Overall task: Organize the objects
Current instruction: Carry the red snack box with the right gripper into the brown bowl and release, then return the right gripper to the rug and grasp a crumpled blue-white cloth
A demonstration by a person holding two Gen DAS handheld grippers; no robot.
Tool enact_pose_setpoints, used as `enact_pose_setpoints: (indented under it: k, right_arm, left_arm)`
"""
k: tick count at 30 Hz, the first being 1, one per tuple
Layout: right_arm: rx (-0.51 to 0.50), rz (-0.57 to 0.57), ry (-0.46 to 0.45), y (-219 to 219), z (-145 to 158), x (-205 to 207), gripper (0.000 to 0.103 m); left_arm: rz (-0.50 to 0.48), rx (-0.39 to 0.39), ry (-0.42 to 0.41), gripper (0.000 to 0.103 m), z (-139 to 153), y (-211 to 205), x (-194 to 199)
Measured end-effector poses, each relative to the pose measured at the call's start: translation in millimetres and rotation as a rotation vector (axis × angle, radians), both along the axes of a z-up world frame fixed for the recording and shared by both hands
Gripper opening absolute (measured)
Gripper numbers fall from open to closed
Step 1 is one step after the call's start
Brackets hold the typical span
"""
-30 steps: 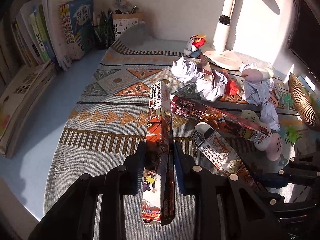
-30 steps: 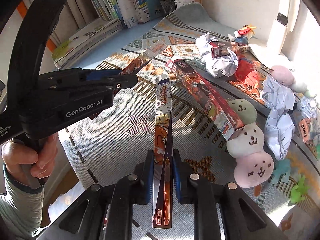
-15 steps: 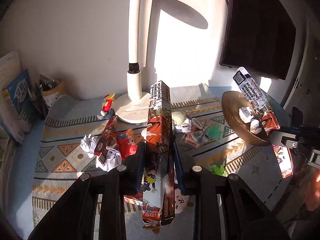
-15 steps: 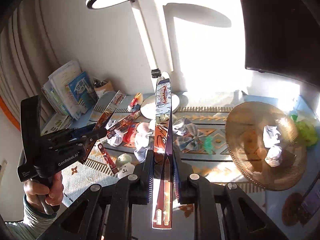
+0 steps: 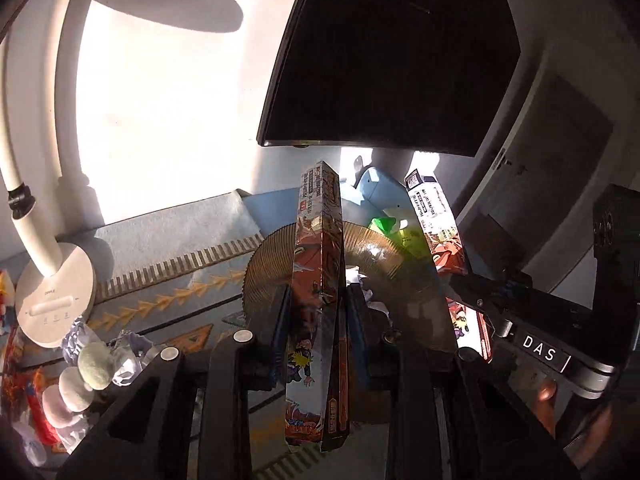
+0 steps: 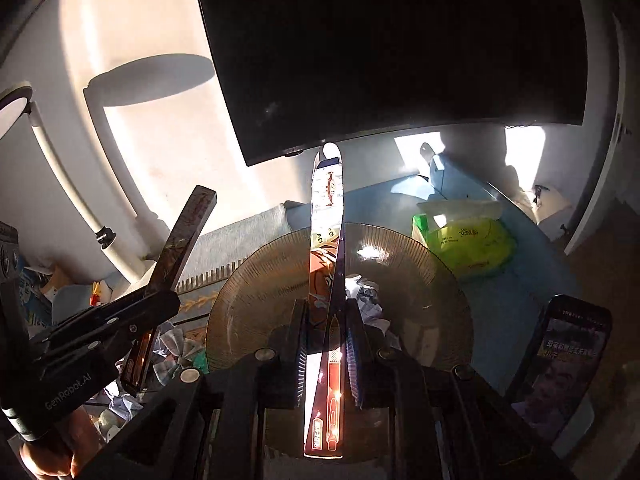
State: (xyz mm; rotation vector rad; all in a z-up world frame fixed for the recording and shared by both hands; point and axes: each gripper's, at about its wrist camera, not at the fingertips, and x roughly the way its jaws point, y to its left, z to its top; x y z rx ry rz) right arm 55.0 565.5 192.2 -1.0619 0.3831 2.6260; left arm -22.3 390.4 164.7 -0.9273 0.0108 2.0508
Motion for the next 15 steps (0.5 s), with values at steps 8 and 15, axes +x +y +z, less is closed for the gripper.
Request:
enact_pose_setpoints:
  k: [8,15]
  right_arm:
    - [-0.040,0.017,-0.052,-2.1,-26.8,2.3,0.033]
    - [-0.092,0.117,-0.038,-34.2,-35.6,20.2,0.034]
  left_arm:
    - [-0.007,0.103,-0.152,0.078,-30.2,13.2,-9.6]
    - [0.029,0.108,-0.141,0.078,-25.6,-50.1,10.7]
